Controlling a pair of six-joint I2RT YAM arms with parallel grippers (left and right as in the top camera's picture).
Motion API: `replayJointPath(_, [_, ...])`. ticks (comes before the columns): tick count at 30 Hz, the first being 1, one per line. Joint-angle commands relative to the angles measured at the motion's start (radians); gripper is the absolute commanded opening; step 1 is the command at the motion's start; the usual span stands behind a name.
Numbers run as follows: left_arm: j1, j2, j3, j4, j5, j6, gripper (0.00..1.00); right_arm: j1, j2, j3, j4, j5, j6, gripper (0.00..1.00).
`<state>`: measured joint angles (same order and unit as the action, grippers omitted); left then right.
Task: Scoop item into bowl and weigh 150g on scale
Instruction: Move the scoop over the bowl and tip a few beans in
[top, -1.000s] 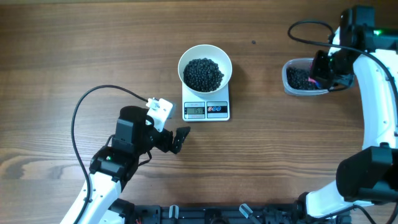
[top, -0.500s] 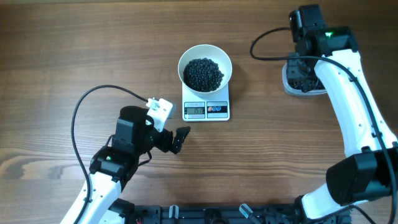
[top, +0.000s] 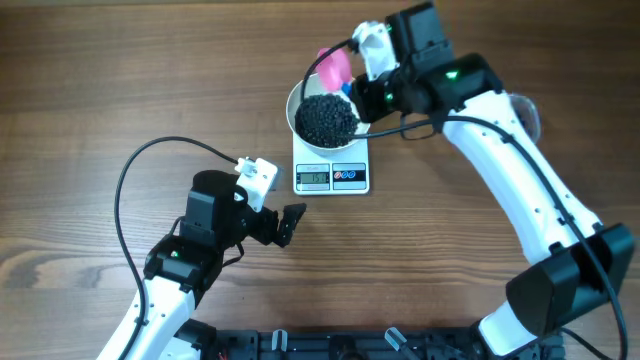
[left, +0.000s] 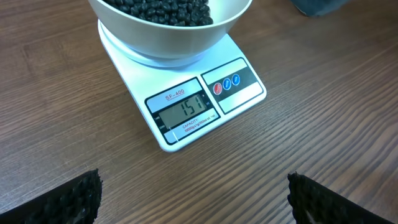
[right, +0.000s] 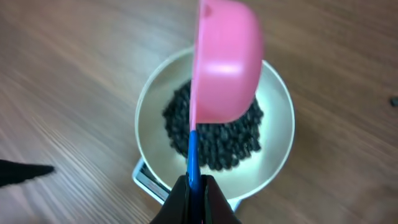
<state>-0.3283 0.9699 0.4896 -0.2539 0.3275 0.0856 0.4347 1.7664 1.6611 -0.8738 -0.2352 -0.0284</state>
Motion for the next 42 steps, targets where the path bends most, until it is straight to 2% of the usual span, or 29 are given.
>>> replayJointPath(1, [-0.002,-0.001,0.019,0.003,-0.003,0.011,1.00,0.040,0.032,0.015,-0.018,0.172,-0.053,0.04])
replayJointPath(5, [-0.002,-0.001,0.019,0.002,-0.003,0.011,1.00,0.043,0.079,0.014,-0.082,0.205,-0.130,0.04])
replayJointPath(10, [-0.002,-0.001,0.019,0.002,-0.003,0.011,1.00,0.044,0.112,0.014,-0.082,0.213,-0.181,0.04])
replayJointPath(42, [-0.002,-0.001,0.019,0.003,-0.003,0.011,1.00,0.053,0.188,0.014,-0.026,0.234,-0.241,0.04])
